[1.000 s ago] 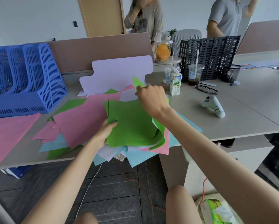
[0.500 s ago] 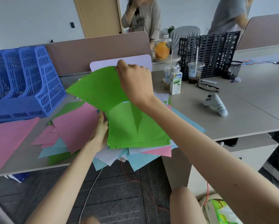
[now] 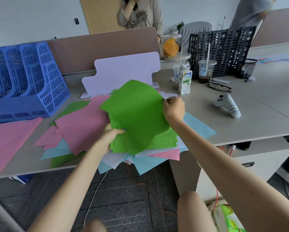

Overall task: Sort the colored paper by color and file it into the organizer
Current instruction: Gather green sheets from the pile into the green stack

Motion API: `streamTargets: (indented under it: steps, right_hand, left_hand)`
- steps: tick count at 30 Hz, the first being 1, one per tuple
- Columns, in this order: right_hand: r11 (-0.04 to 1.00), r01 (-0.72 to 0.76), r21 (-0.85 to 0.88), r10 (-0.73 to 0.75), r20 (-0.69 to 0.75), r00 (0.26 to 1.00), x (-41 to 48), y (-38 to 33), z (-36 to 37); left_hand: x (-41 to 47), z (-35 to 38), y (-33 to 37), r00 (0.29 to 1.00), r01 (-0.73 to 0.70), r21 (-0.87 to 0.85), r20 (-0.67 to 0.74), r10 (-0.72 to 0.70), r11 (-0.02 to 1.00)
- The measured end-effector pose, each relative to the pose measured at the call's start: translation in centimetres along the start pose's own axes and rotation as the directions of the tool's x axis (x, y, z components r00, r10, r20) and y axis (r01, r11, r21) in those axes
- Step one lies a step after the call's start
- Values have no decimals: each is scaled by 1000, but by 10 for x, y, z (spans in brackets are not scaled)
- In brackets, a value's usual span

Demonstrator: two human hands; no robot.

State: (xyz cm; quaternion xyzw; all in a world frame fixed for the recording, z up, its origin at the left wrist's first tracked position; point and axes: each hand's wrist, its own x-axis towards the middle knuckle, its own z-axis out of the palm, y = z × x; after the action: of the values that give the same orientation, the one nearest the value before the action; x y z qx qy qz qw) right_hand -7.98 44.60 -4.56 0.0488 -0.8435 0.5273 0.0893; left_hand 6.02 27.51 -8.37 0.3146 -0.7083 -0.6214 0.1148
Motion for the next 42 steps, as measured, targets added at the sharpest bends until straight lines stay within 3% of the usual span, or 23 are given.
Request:
streamTargets:
  steps: [4, 8, 13, 17, 19, 21, 23, 26, 29, 34, 36, 39, 42]
  right_hand:
    - [998, -42, -53, 43, 19, 999, -6, 23, 5]
    - [994, -44, -104, 51, 63, 997, -12, 34, 7]
    - [986, -13, -168, 35, 127, 991, -19, 36, 7]
    - [993, -46, -108, 56, 92, 994, -15, 39, 3]
    - [998, -56, 2, 56, 126, 991, -11, 38, 7]
    - [963, -150, 222, 89, 264, 960, -8, 30, 7]
    - [853, -310, 420, 93, 463, 882, -5, 23, 4]
    - [733, -470, 492, 24, 672, 740, -6, 14, -4]
    - [717, -453, 530, -62, 696, 715, -5, 9, -4]
    - [724, -301, 620, -189, 599, 778, 0, -6, -11]
    - [738, -249, 627, -242, 590, 770, -2, -10, -15]
    - [767, -221, 603, -279, 624, 730, -8, -11, -20]
    - [760, -183, 624, -284, 572, 769, -12, -17, -23]
  left_hand:
    - [-4, 4, 4, 997, -42, 11, -68, 42, 999]
    - [-6, 6, 17, 997, 60, -80, -36, -64, 995]
    - [-7, 8, 13, 994, -35, 107, -97, 45, 994]
    - [-8, 2, 7, 974, -118, 113, -179, 137, 987]
    - [-8, -4, 8, 956, -182, 91, -217, 198, 979]
    - [-11, -10, 14, 943, -247, 38, -219, 249, 968]
    - [-14, -15, 23, 931, -316, -7, -193, 309, 949]
    - [-19, -19, 36, 905, -408, -46, -152, 397, 912]
    - [-25, -21, 46, 877, -470, -80, -154, 455, 879]
    - [-25, -29, 56, 824, -553, -120, -223, 520, 825]
    - [-25, -31, 57, 796, -588, -127, -266, 544, 799]
    - [-29, -27, 60, 788, -601, -111, -252, 562, 792]
    - [-27, -25, 63, 775, -619, -86, -229, 590, 780]
